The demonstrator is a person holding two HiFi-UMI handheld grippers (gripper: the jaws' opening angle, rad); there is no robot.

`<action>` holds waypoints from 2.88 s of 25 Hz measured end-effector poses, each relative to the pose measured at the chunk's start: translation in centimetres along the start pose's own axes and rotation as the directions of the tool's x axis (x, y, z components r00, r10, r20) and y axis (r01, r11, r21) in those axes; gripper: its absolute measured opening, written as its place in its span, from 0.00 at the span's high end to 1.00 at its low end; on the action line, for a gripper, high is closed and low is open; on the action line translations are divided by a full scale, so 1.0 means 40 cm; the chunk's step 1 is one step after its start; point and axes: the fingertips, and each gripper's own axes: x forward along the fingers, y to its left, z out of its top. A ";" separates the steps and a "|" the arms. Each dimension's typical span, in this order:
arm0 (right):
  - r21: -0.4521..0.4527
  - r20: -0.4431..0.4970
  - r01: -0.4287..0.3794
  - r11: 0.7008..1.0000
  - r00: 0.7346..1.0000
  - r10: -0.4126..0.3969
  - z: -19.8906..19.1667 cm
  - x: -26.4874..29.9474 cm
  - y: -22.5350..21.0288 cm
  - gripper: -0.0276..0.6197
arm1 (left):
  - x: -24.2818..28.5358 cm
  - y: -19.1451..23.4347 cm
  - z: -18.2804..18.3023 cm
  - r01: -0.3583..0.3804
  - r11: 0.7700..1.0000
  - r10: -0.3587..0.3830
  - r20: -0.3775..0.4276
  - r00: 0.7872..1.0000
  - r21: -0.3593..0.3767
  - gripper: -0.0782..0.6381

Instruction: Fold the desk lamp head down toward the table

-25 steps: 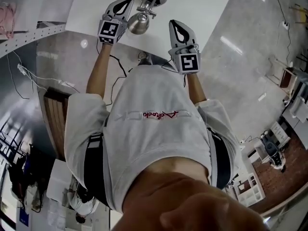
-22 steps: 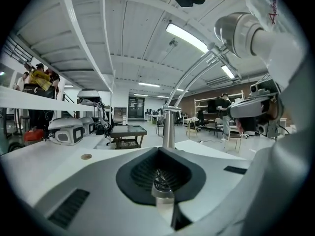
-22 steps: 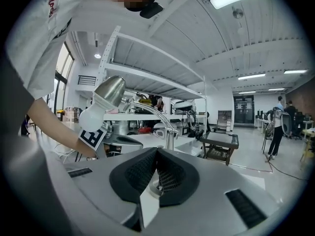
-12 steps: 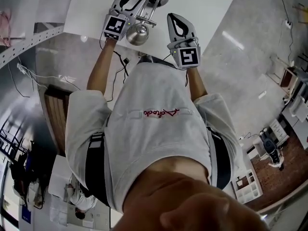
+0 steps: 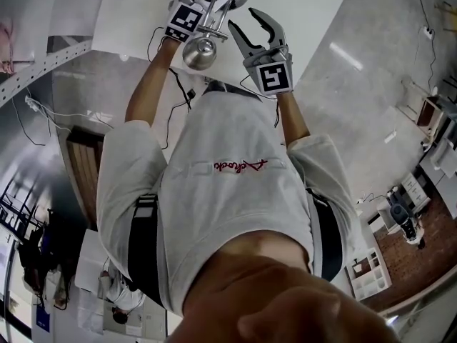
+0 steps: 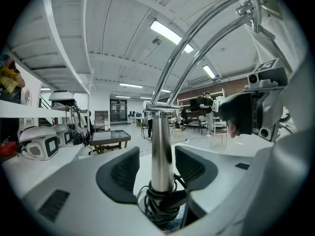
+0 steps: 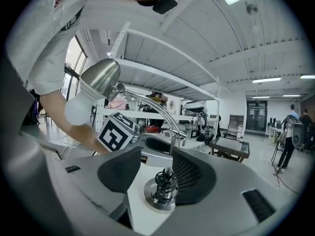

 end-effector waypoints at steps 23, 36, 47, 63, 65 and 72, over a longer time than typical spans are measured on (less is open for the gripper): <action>-0.763 0.173 0.077 0.641 0.981 0.089 0.204 -0.015 0.116 0.73 | 0.043 -0.018 0.043 0.051 0.998 -0.051 0.006 0.999 0.033 0.67; -0.916 0.186 0.111 0.387 0.969 0.162 0.201 -0.003 0.150 0.86 | 0.045 -0.019 0.040 0.064 0.997 -0.064 -0.002 0.998 0.031 0.67; -0.947 0.196 0.130 0.293 0.958 0.209 0.192 0.004 0.155 0.87 | 0.045 -0.019 0.034 0.076 0.997 -0.076 -0.002 0.997 0.026 0.67; -0.956 0.285 0.259 0.135 0.929 0.237 0.161 -0.007 0.172 0.87 | 0.054 -0.028 0.032 0.099 0.995 -0.099 0.006 0.995 0.003 0.67; -0.956 0.291 0.269 0.119 0.923 0.252 0.154 -0.009 0.173 0.87 | 0.055 -0.030 0.033 0.099 0.995 -0.099 0.008 0.995 0.000 0.67; -0.957 0.291 0.274 0.101 0.918 0.270 0.118 -0.013 0.193 0.87 | 0.051 -0.034 0.039 0.106 0.994 -0.106 0.011 0.994 0.000 0.67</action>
